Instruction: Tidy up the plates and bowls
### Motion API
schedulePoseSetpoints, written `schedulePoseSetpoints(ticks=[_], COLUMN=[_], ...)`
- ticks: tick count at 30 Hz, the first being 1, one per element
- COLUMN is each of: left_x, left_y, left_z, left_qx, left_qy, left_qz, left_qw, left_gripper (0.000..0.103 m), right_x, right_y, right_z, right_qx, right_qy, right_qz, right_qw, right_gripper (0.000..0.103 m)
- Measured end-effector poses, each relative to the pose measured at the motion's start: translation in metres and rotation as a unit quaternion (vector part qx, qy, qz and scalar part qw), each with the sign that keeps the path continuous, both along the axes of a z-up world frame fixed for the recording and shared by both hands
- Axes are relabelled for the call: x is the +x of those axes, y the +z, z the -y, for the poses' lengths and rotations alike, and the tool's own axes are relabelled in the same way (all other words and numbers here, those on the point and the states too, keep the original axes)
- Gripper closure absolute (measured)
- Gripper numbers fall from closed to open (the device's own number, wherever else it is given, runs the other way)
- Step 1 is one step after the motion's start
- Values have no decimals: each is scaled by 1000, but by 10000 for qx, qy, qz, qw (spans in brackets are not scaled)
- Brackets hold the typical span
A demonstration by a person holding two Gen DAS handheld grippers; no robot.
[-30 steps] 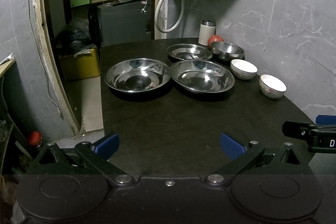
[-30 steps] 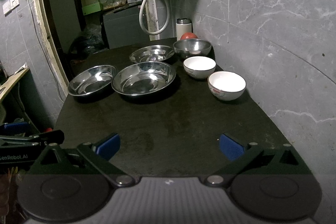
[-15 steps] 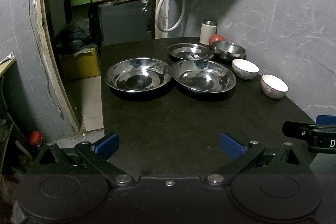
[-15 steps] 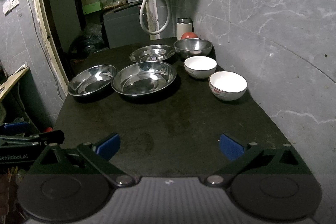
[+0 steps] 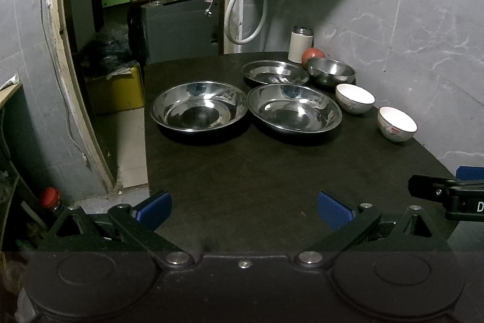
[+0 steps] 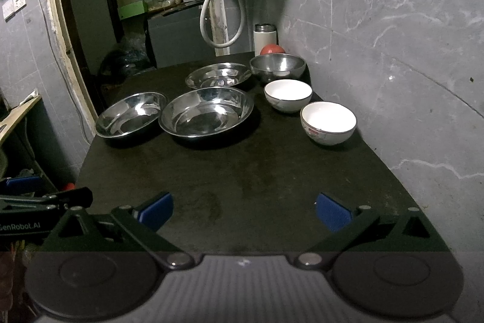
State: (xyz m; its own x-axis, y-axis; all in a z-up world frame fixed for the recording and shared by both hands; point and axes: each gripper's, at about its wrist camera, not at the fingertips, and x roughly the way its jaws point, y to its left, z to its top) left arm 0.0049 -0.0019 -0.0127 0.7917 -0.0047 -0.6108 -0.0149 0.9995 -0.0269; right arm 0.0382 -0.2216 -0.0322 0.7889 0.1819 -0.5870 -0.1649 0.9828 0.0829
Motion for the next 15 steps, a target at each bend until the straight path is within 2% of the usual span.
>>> schedulePoseSetpoints(ticks=[8,15], left_x=[11,22], left_y=[-4,14], left_z=[-3,-8], left_qx=[78,148], left_qy=[40,179], left_qz=[-207,-440], left_qw=[9997,9988], left_gripper=[1,2], right_x=[6,9], right_y=[-4,3], right_z=[2,4], right_qx=[-8,14], right_qy=[2,90], right_qz=[-17,83], right_qw=[10000,9999], right_gripper=[0,0])
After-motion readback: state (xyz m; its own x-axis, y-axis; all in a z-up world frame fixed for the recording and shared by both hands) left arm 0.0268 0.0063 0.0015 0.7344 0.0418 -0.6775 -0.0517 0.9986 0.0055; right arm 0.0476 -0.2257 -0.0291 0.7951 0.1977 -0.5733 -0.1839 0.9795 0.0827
